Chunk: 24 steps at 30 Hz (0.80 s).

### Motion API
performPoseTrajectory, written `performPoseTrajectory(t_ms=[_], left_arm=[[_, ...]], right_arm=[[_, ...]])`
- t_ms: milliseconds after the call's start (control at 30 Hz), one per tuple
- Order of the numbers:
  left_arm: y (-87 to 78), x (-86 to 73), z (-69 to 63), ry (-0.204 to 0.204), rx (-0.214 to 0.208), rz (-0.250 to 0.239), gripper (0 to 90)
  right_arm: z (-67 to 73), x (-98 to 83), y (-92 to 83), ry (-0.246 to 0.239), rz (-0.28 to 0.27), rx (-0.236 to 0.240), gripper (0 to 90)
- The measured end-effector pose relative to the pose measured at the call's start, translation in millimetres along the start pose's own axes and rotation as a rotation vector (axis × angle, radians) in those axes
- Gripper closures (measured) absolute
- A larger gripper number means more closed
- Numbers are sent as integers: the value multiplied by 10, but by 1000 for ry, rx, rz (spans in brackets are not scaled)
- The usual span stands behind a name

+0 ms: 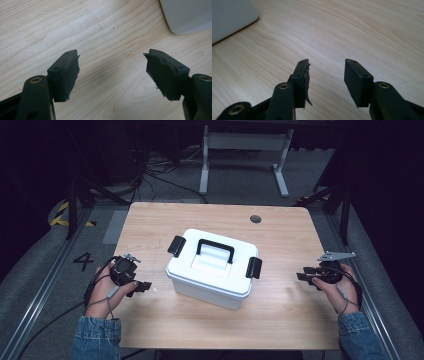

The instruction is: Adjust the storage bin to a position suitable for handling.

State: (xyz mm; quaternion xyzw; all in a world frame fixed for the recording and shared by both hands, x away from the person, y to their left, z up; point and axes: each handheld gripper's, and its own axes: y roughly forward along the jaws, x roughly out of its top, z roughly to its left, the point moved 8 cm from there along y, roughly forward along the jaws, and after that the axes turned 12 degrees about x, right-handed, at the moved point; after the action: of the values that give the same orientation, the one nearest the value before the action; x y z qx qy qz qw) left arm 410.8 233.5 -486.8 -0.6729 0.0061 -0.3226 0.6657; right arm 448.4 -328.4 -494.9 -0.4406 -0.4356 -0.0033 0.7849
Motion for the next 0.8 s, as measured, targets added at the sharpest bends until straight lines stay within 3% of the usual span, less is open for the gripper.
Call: performPoseTrajectory(t_ms=[500, 800], left_arm=[[3, 26, -53, 29, -19, 6, 271], [-13, 29, -50, 23, -23, -1, 271]], right_arm=[[65, 40, -73, -6, 0, 12, 599], [124, 86, -92, -13, -10, 28, 599]])
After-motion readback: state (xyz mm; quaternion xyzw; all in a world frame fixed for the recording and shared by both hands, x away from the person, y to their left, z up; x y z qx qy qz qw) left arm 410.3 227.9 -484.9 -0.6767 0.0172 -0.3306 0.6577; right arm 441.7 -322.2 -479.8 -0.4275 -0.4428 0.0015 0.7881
